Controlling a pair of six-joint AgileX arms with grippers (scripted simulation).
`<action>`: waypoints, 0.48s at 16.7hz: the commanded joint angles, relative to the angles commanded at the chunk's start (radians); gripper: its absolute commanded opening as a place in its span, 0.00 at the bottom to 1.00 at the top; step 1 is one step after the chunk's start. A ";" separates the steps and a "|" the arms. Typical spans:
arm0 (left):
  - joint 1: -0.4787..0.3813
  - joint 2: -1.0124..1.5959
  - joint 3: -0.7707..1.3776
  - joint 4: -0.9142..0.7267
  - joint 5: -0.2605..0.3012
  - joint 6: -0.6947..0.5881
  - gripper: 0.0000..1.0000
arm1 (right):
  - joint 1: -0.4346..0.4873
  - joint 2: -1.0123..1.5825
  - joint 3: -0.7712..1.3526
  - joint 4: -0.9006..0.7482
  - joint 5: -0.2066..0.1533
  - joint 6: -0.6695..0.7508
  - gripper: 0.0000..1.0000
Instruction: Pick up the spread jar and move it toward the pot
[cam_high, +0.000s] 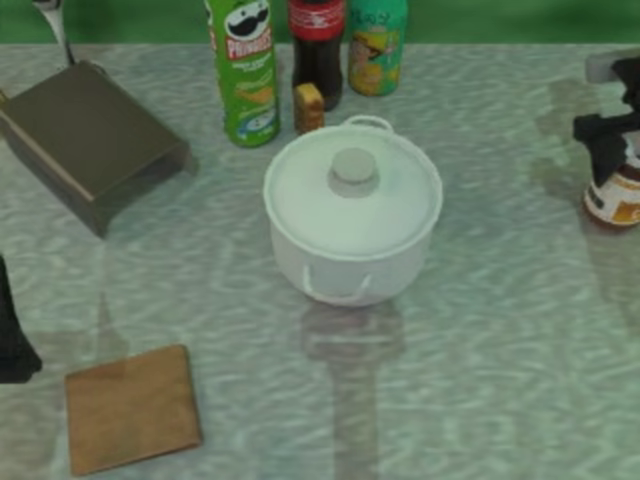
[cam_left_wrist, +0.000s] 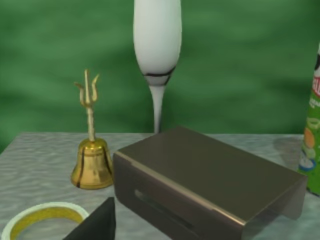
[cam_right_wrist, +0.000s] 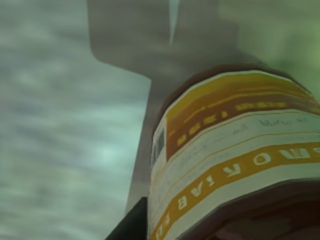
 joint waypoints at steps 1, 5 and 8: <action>0.000 0.000 0.000 0.000 0.000 0.000 1.00 | -0.003 0.000 0.000 0.000 0.000 0.002 0.00; 0.000 0.000 0.000 0.000 0.000 0.000 1.00 | 0.002 -0.074 -0.063 -0.020 0.000 0.000 0.00; 0.000 0.000 0.000 0.000 0.000 0.000 1.00 | 0.006 -0.237 -0.173 -0.056 -0.002 0.003 0.00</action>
